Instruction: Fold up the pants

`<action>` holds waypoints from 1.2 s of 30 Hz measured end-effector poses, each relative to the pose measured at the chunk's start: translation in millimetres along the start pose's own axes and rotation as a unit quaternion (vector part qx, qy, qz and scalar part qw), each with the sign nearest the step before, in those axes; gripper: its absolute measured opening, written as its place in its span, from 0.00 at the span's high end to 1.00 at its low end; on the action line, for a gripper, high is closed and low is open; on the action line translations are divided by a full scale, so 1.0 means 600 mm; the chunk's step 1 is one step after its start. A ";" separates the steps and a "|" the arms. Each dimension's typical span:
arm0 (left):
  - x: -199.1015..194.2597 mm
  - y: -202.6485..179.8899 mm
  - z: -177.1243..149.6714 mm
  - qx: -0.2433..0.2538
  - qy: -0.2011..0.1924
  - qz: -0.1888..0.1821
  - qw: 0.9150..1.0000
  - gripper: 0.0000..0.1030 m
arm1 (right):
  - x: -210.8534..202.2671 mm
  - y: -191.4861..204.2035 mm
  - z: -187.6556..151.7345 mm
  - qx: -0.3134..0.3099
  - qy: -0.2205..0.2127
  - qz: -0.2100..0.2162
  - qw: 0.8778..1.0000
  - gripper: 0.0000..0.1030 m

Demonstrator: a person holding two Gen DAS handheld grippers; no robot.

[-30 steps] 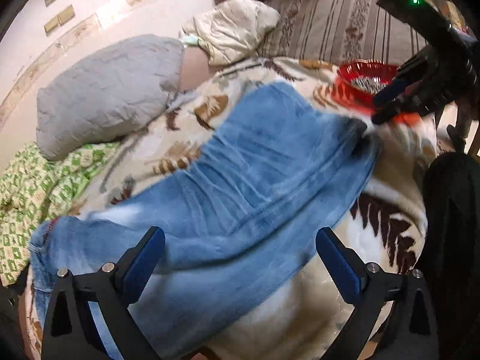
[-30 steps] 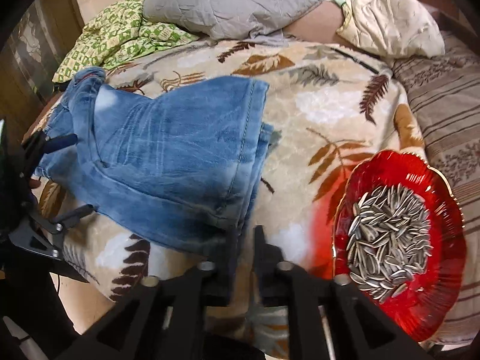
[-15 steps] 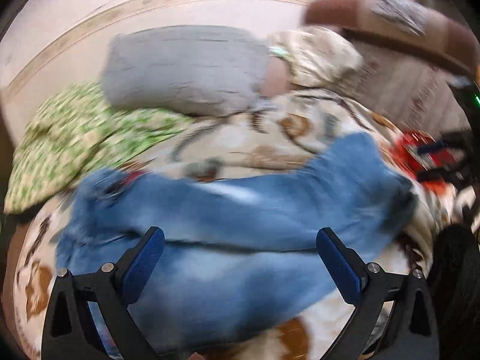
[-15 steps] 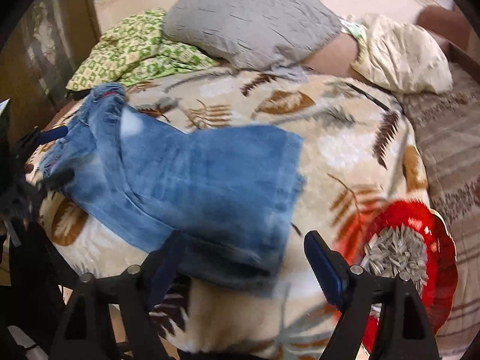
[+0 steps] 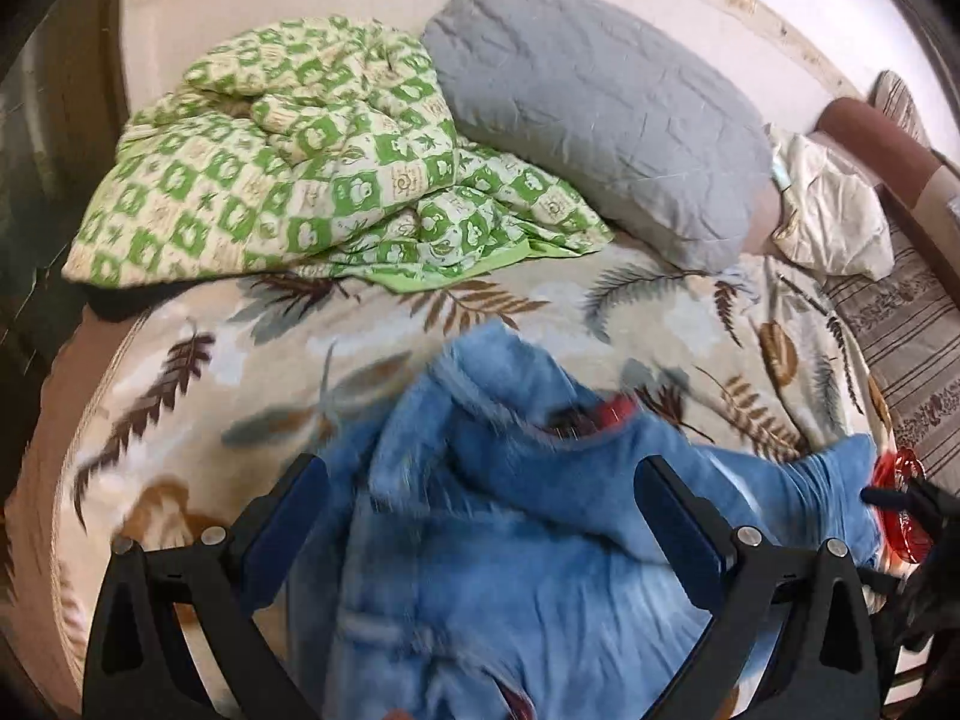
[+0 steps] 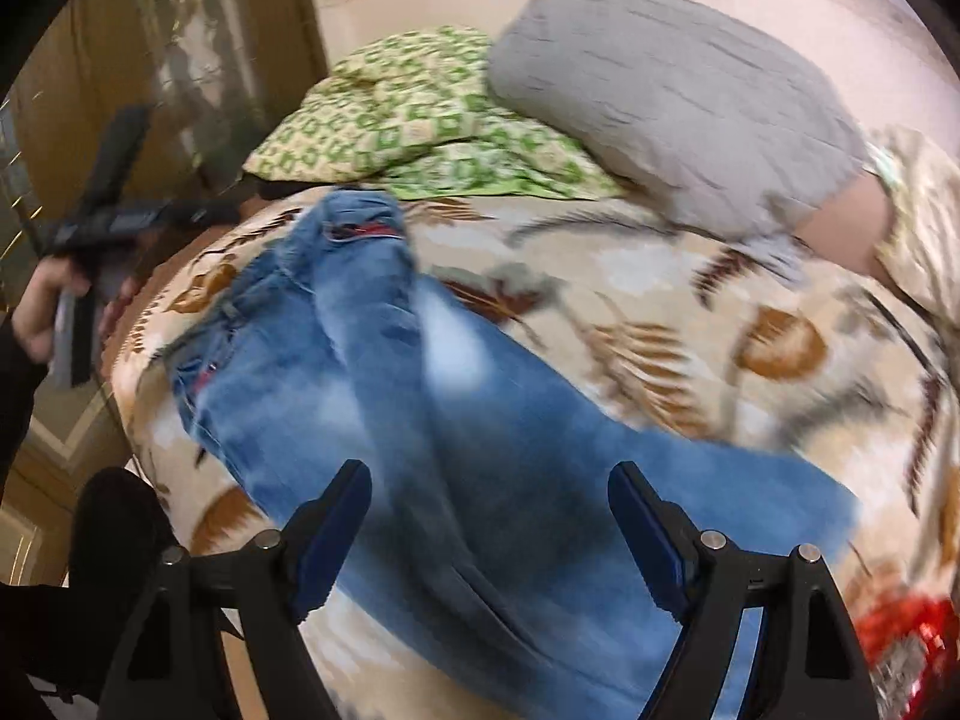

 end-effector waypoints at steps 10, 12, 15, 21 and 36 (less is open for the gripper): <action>0.129 -0.018 0.139 0.022 0.121 0.023 0.992 0.01 | 0.113 0.056 0.092 0.008 0.006 0.046 0.999 0.19; 0.156 -0.017 0.147 0.010 0.142 0.018 0.990 0.01 | 0.135 0.059 0.106 0.013 0.011 0.053 0.998 0.19; 0.190 -0.024 0.154 0.003 0.166 0.019 0.986 0.01 | 0.160 0.063 0.121 0.016 0.018 0.061 0.998 0.19; 0.228 -0.040 0.154 0.023 0.191 0.023 0.981 0.15 | 0.191 0.075 0.143 0.020 0.025 0.076 0.997 0.24; 0.072 -0.040 0.101 0.080 0.124 0.019 0.989 0.94 | 0.139 0.135 0.135 -0.054 -0.016 0.019 0.998 0.90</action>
Point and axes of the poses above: each gripper's, at about its wrist camera, not at the fingertips, and x roughly the way its jaws point, y to its left, z to its top, the point moved 7 cm from there along x, roughly the way its jaws point, and after that the axes turned 10 degrees about y, right-handed, at the moved point
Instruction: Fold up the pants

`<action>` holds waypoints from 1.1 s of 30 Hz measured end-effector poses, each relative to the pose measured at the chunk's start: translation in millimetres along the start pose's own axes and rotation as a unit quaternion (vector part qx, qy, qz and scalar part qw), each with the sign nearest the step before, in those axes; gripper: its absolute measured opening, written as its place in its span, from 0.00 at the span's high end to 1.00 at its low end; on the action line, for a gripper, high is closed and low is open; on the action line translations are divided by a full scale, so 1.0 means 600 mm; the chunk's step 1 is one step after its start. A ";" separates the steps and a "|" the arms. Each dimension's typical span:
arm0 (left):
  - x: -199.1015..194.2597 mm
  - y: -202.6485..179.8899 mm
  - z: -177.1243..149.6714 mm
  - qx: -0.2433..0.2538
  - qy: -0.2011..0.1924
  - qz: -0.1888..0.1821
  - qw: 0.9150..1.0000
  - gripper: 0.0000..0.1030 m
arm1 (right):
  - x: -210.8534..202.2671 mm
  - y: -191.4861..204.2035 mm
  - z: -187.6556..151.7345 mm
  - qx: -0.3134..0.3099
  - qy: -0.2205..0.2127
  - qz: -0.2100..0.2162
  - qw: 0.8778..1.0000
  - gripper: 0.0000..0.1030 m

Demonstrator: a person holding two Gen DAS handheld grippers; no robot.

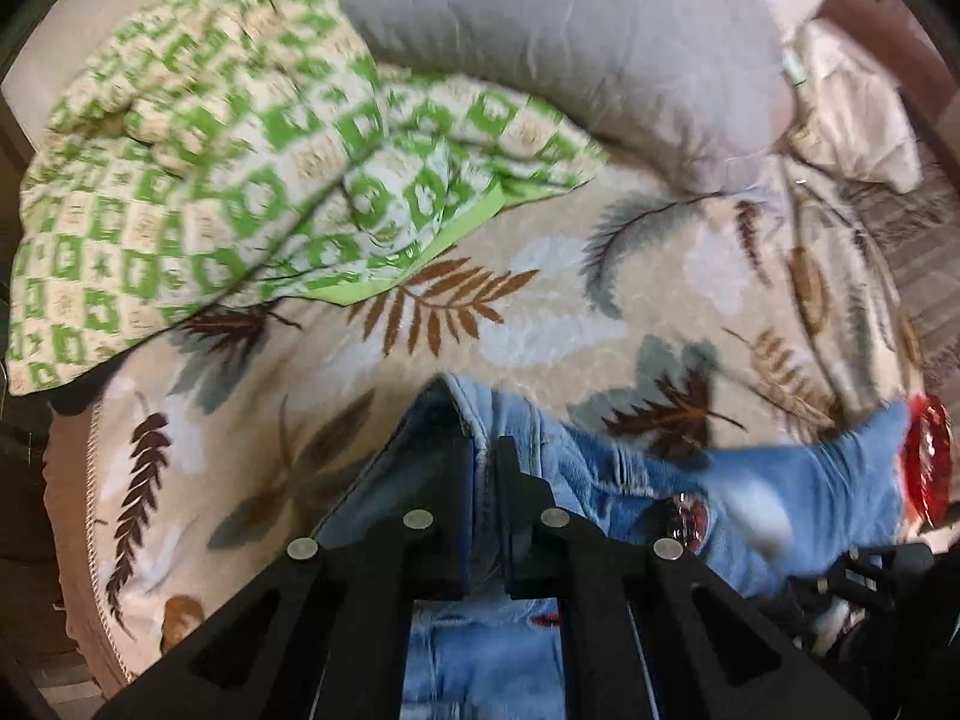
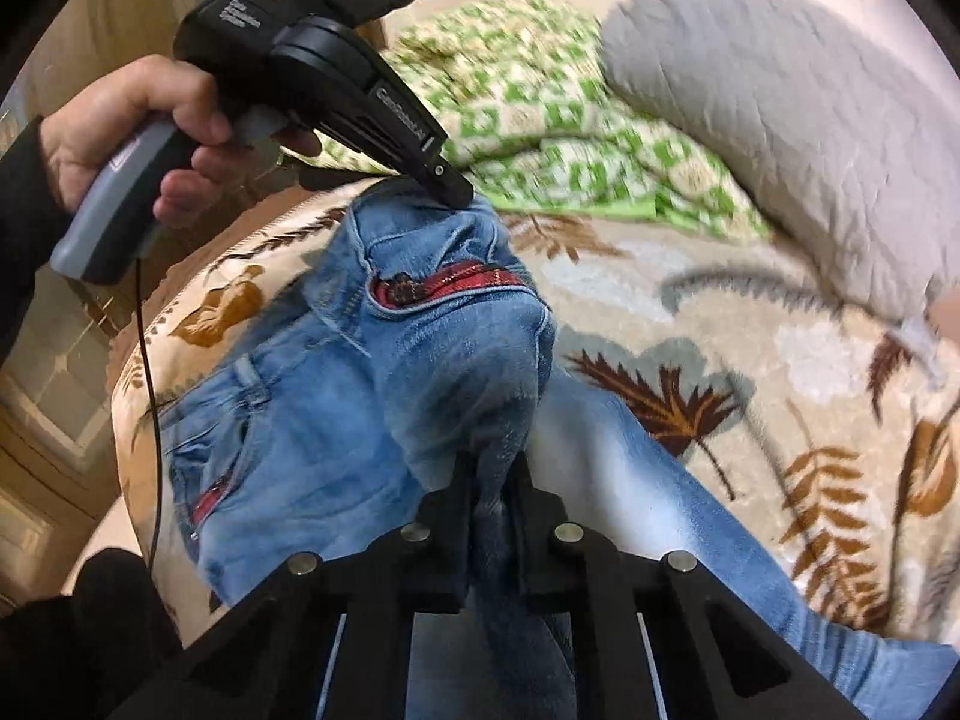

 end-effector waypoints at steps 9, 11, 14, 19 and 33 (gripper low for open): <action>-0.105 0.017 -0.207 -0.009 -0.092 -0.036 0.995 0.95 | -0.059 0.091 -0.066 -0.083 -0.063 -0.030 0.994 0.91; -0.102 0.025 -0.257 -0.020 -0.116 -0.048 0.992 0.95 | -0.056 0.112 -0.087 -0.096 -0.066 -0.037 0.992 0.91; -0.067 0.040 -0.326 -0.046 -0.129 -0.064 0.988 0.95 | -0.040 0.148 -0.118 -0.131 -0.061 -0.063 0.988 0.91; 0.015 0.070 -0.404 -0.110 -0.112 -0.098 0.983 0.95 | 0.012 0.182 -0.163 -0.169 -0.033 -0.085 0.981 0.91; 0.026 0.090 -0.445 -0.159 -0.145 -0.119 0.969 0.11 | 0.023 0.191 -0.182 -0.169 -0.019 -0.129 0.977 0.42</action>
Point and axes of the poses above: each gripper's, at about its wrist camera, not at the fingertips, and x roughly the way its jaws point, y to its left, z to its top, the point moved 7 cm from there along x, roughly the way its jaws point, and after that the axes turned 10 degrees about y, right-handed, at the moved point
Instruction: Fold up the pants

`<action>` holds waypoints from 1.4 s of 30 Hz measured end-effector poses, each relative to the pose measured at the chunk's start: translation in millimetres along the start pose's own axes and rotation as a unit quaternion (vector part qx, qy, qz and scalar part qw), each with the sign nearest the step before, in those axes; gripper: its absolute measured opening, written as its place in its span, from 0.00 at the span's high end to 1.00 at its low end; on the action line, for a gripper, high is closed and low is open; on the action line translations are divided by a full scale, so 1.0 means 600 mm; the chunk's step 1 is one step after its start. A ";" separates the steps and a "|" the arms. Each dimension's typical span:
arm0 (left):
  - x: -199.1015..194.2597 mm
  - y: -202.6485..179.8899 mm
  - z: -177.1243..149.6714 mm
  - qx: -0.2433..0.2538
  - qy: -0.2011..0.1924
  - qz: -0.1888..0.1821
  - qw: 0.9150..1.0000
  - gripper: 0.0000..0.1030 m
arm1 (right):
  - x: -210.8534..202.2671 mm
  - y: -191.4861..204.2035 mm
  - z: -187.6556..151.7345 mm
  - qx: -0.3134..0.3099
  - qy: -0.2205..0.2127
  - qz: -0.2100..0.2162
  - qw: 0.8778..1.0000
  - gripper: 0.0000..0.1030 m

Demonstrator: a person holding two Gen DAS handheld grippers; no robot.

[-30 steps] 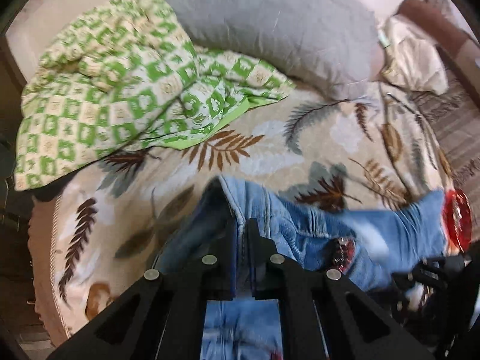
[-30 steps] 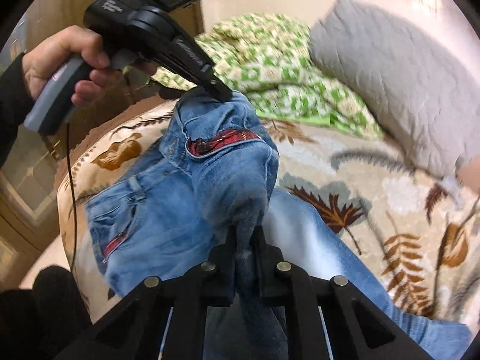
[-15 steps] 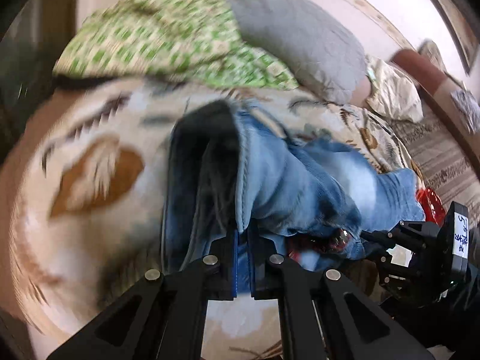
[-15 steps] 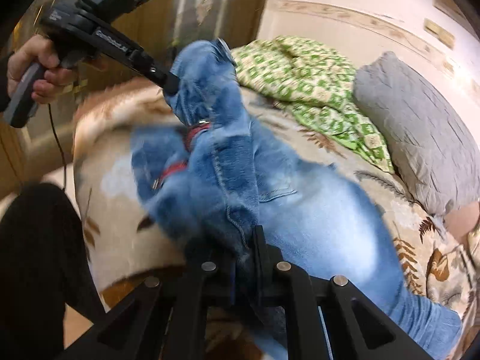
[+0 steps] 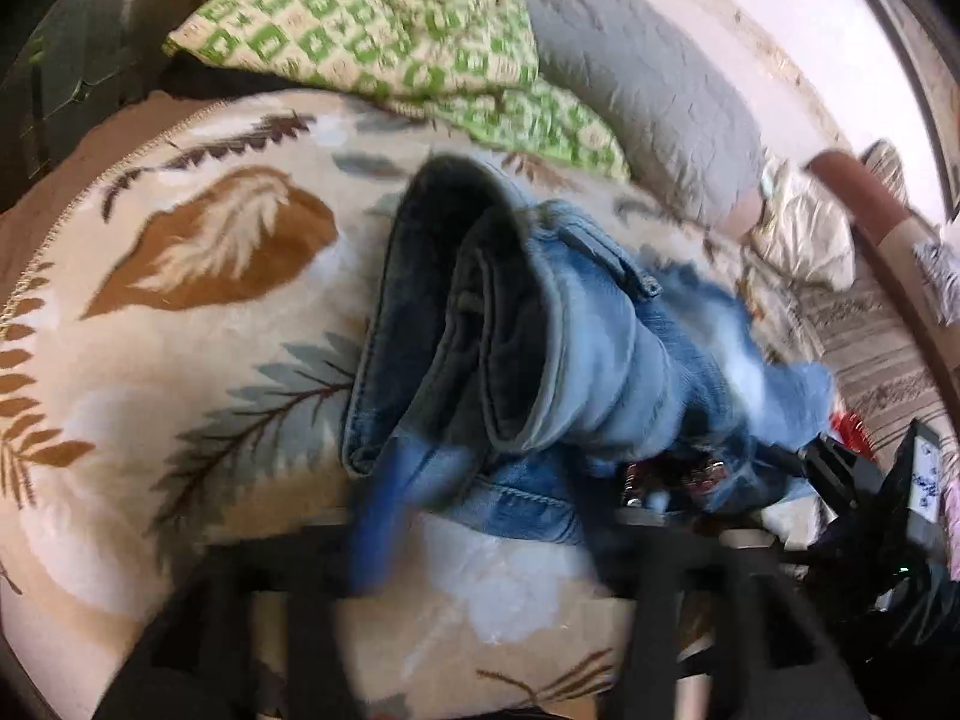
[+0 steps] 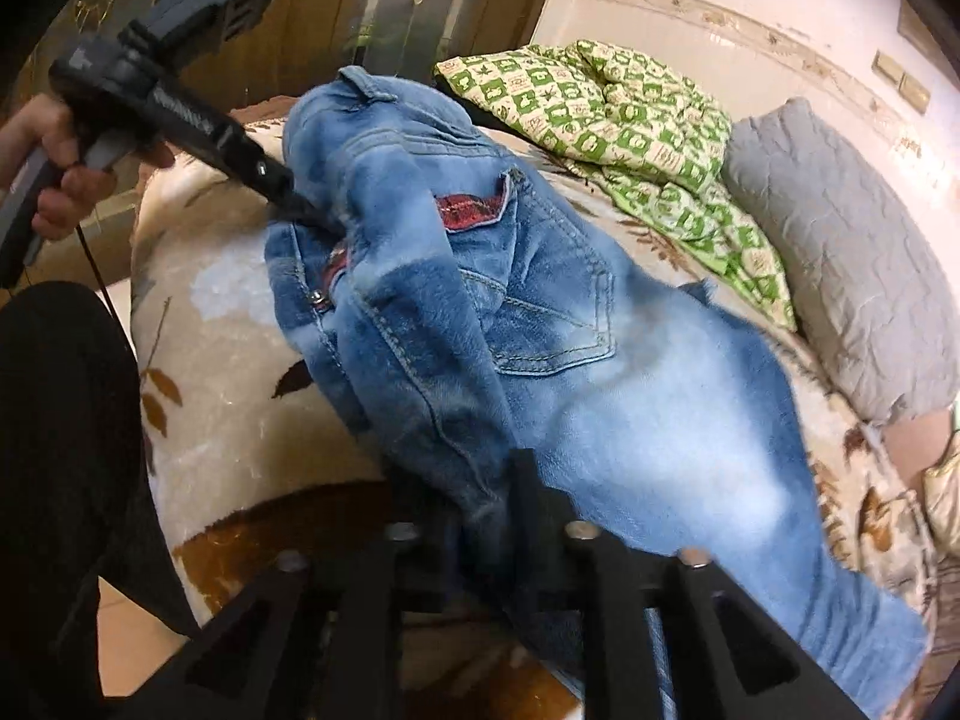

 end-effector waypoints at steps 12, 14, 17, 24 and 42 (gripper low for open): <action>-0.098 -0.071 0.067 0.076 -0.048 0.008 0.996 0.00 | -0.093 -0.080 -0.024 0.135 -0.031 0.031 0.990 0.04; -0.087 -0.123 0.091 0.118 -0.034 -0.006 0.992 0.00 | -0.112 -0.109 -0.047 0.203 -0.031 0.052 0.977 0.00; -0.052 -0.215 0.128 0.186 -0.002 -0.032 0.982 0.00 | -0.136 -0.149 -0.085 0.287 -0.034 0.054 0.956 0.00; 0.047 -0.471 0.154 0.390 0.071 -0.110 0.912 0.00 | -0.197 -0.236 -0.225 0.475 -0.052 0.022 0.878 0.00; 0.296 -0.821 0.057 0.599 0.226 -0.122 0.758 0.00 | -0.166 -0.351 -0.481 0.737 -0.095 0.055 0.667 0.00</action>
Point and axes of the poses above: each gripper's, at about its wrist camera, not at the fingertips, and x roughly the way its jaws point, y to its left, z to its top, the point moved 7 cm from there along x, roughly the way its jaws point, and after that the axes turned 10 degrees about y, right-handed, at the moved point
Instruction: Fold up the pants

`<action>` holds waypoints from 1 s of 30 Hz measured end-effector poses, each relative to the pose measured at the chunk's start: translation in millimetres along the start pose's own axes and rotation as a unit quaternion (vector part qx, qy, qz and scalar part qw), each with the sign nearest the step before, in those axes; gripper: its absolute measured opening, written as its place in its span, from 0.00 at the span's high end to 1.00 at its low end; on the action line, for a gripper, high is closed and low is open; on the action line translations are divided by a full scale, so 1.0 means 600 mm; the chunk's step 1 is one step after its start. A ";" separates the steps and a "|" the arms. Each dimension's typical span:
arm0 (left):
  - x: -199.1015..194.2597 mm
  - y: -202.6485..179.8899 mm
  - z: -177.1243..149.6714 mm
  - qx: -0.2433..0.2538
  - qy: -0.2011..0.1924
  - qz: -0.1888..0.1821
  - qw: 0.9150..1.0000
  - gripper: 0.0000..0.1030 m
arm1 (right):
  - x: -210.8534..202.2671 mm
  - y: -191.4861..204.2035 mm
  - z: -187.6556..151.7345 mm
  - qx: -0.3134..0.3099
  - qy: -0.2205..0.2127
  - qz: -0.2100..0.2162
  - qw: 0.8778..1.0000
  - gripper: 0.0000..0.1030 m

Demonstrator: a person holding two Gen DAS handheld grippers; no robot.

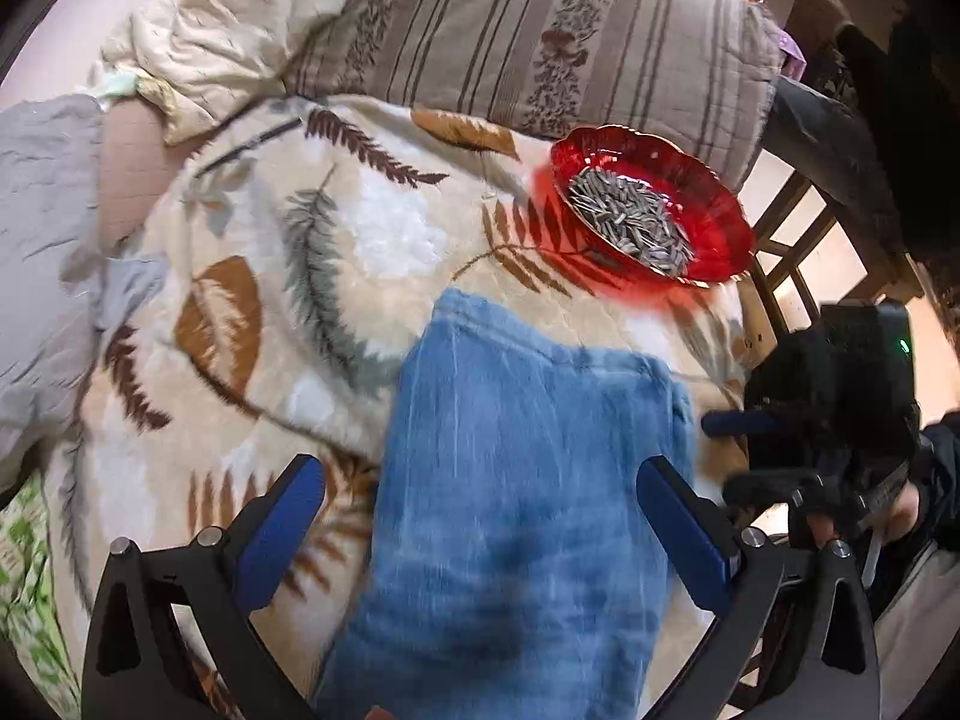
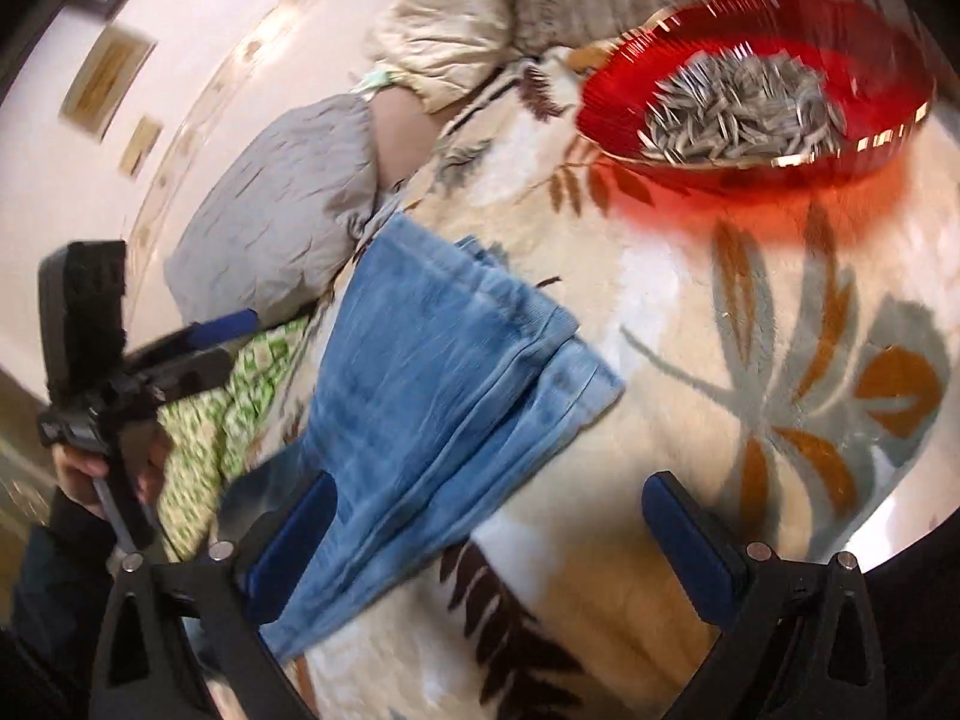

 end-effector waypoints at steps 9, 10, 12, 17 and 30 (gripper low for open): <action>0.072 -0.008 0.091 0.045 0.057 -0.052 0.996 0.00 | 0.014 0.013 0.015 -0.007 -0.027 0.032 0.999 0.00; 0.079 -0.009 0.096 0.050 0.065 -0.055 0.995 0.00 | 0.016 0.015 0.015 -0.009 -0.028 0.031 0.999 0.00; 0.095 -0.014 0.104 0.055 0.082 -0.074 0.992 0.00 | 0.019 0.017 0.014 -0.013 -0.032 0.029 0.999 0.00; 0.133 -0.035 0.111 0.080 0.123 -0.098 0.984 0.00 | 0.017 0.013 0.010 -0.013 -0.038 0.038 0.998 0.00; 0.195 -0.033 0.113 0.062 0.192 -0.107 0.974 0.42 | 0.033 0.015 0.034 0.002 -0.048 0.038 0.998 0.02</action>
Point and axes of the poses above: each gripper's, at about its wrist camera, not at the fingertips, and x roughly the way its jaws point, y to its left, z to its top, the point moved 7 cm from there along x, roughly the way its jaws point, and after that the axes turned 10 degrees about y, right-handed, at the moved point
